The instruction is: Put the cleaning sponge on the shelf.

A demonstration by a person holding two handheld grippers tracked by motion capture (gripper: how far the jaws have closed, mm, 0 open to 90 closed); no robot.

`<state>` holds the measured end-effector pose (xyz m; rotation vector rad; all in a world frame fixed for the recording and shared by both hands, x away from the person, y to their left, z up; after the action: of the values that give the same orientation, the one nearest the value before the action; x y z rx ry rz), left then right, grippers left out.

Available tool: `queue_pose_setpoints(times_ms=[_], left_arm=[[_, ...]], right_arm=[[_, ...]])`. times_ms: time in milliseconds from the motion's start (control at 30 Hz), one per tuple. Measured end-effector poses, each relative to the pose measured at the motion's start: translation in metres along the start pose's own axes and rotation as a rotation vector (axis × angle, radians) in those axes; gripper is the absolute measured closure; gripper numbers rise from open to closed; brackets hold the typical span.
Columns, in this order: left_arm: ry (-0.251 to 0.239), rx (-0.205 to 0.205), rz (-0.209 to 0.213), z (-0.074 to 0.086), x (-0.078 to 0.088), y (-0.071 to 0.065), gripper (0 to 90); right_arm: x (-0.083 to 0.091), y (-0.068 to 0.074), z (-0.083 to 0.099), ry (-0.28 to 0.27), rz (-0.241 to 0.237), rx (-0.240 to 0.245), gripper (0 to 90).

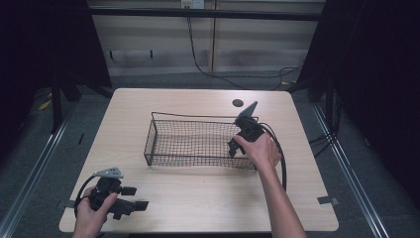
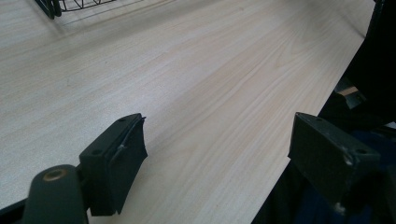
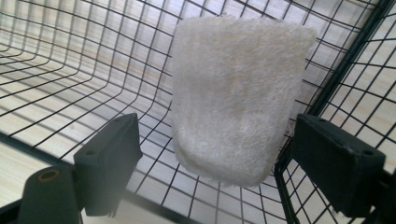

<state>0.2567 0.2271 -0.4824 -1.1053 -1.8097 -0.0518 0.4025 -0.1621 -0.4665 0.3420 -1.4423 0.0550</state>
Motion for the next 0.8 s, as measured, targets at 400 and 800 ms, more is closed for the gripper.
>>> queue_pose_setpoints(times_ms=[400, 800], left_arm=[[0.005, -0.004, 0.001, 0.000, 0.000, 0.000, 18.4], [0.003, -0.002, -0.002, 0.000, -0.001, 0.000, 18.4]], right_arm=[[0.013, 0.002, 0.008, -0.058, -0.024, 0.029, 16.7], [0.022, 0.007, 0.019, -0.109, -0.028, 0.095, 18.2]])
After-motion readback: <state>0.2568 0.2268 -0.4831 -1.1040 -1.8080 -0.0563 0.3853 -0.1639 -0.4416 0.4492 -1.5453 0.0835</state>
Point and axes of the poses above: each handheld gripper's, and its own axes: x roughly backward along the jaws, z roughly out of its underside, y roughly to its left, the point moved 4 cm from there along -x, roughly forward along the jaws, and after that the axes turned 5 degrees about y, right-handed, at the moved point
